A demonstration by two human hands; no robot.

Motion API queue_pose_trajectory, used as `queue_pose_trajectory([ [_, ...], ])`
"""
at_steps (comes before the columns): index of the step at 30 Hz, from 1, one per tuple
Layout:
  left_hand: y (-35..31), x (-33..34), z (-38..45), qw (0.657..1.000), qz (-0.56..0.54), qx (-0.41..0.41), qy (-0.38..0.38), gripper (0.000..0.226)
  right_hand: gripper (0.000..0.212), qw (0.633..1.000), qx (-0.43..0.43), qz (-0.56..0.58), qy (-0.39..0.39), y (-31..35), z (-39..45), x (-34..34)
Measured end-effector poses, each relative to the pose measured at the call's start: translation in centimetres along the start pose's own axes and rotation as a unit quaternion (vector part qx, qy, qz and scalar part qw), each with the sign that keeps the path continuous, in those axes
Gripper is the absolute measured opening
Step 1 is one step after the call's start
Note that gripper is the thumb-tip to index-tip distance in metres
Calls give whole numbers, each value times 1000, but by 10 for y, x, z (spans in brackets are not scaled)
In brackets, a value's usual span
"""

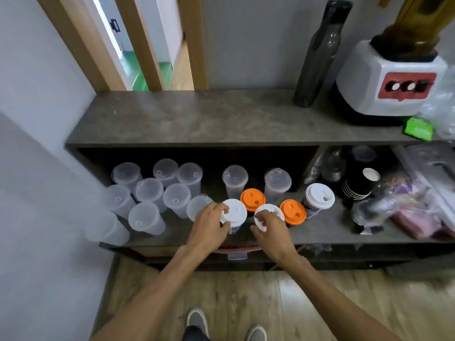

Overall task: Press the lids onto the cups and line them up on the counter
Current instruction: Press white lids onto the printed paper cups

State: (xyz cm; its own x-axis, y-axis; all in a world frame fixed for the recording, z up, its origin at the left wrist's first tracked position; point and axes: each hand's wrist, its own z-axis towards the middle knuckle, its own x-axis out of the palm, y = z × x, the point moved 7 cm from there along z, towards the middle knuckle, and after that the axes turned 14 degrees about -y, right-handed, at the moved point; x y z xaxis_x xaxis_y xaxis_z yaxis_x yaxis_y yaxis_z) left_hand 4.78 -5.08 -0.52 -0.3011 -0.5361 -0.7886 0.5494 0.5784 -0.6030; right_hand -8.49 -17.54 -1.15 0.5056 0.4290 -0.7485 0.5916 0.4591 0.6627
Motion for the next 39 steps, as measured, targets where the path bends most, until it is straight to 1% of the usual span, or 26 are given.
queue_pose_trajectory([
  [3,-1,3,15,993,92,78,-8,57,42,995,-67,-71,-14,13,13,15],
  [5,2,12,26,981,152,113,32,71,58,986,-108,-131,6,23,20,34],
  [8,7,29,42,954,227,165,106,90,82,965,-155,-210,16,30,33,61],
  [10,12,38,47,943,239,189,134,91,84,957,-168,-236,9,30,37,74],
  [11,13,40,49,942,234,200,136,89,84,957,-166,-236,8,30,39,77],
  [13,15,42,50,943,216,218,130,84,82,961,-163,-222,9,30,41,79],
  [16,15,34,51,953,164,227,112,78,78,966,-161,-199,-20,35,41,66],
  [18,13,18,54,967,96,212,104,77,77,973,-155,-170,-26,48,40,48],
  [20,7,-5,62,977,5,187,103,77,75,981,-147,-124,-24,70,40,27],
  [22,-6,-33,74,976,-77,169,111,77,74,984,-159,-79,-19,95,43,4],
  [24,-23,-68,91,971,-131,175,102,77,74,981,-187,-45,-29,127,49,-23],
  [27,-47,-132,124,968,-154,193,32,74,76,978,-197,-4,-72,176,72,-69],
  [29,-61,-168,149,968,-148,203,-25,75,76,968,-222,19,-117,207,94,-95],
  [30,-65,-179,161,967,-155,198,-42,74,76,963,-230,34,-133,220,107,-104],
  [32,-68,-186,183,968,-185,165,-48,70,76,964,-222,56,-136,236,131,-107],
  [34,-64,-179,201,969,-206,124,-51,65,75,967,-208,59,-134,241,150,-98],
  [37,-58,-165,212,967,-234,78,-66,57,71,965,-206,66,-150,236,162,-86],
  [39,-57,-157,213,962,-257,68,-56,58,69,964,-206,71,-153,226,163,-81],
])
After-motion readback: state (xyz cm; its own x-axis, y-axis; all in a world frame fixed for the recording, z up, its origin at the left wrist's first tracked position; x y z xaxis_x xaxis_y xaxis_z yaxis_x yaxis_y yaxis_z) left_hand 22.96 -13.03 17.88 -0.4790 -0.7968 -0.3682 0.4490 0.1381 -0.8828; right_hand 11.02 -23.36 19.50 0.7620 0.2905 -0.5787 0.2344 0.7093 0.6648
